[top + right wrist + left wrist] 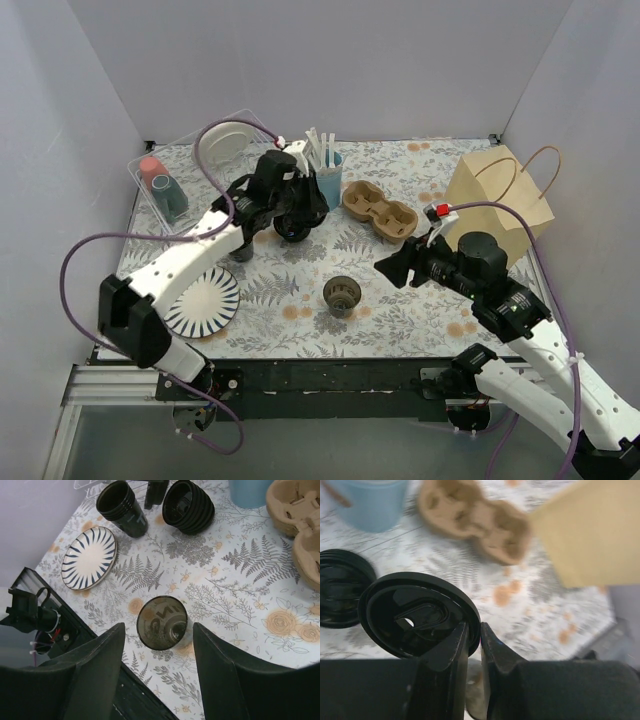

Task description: Pack the takeout coffee

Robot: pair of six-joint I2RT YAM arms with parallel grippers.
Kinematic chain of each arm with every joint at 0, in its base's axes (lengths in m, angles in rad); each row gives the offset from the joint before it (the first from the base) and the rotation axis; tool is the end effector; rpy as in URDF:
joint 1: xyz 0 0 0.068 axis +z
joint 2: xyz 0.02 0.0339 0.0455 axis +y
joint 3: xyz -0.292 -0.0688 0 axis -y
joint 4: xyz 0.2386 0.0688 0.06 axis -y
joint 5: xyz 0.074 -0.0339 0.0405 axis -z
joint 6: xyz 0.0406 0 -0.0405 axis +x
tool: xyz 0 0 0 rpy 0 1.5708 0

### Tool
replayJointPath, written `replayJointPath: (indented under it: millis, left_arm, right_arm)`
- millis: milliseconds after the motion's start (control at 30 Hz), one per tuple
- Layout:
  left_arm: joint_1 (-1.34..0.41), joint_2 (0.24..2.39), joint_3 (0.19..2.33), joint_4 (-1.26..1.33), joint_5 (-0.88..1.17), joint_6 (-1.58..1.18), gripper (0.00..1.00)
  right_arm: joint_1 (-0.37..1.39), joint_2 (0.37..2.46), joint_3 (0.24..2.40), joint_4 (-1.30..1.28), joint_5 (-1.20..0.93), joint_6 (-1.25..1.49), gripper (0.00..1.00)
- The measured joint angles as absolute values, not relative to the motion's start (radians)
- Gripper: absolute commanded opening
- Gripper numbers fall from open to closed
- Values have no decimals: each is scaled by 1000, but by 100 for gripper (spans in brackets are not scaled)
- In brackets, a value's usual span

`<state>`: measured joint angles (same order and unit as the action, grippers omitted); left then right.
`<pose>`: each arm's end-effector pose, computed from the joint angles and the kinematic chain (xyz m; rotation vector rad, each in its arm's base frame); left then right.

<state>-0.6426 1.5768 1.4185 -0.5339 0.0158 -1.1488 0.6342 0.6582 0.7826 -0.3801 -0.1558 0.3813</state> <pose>0.2838 -0.2133 0.3540 -0.6050 2.3754 -0.9113 0.0999 0.0813 0.3524 -0.3544 1.8766 0.8457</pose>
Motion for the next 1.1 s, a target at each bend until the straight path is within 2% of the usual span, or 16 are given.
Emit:
replayJointPath:
  millis: [200, 467, 700, 1100]
  left_arm:
    - [-643, 1252, 1248, -308, 402, -1245, 5]
    - [-644, 1082, 1012, 78, 747, -1427, 6]
    - [-644, 1072, 981, 252, 864, -1520, 4]
    - [-644, 1074, 981, 345, 907, -1568, 4]
  right_arm:
    - [634, 620, 737, -234, -158, 490, 64]
    - [634, 508, 616, 62, -153, 694, 63]
    - [634, 539, 606, 244, -194, 809, 62]
    - [634, 636, 606, 392, -291, 960, 57]
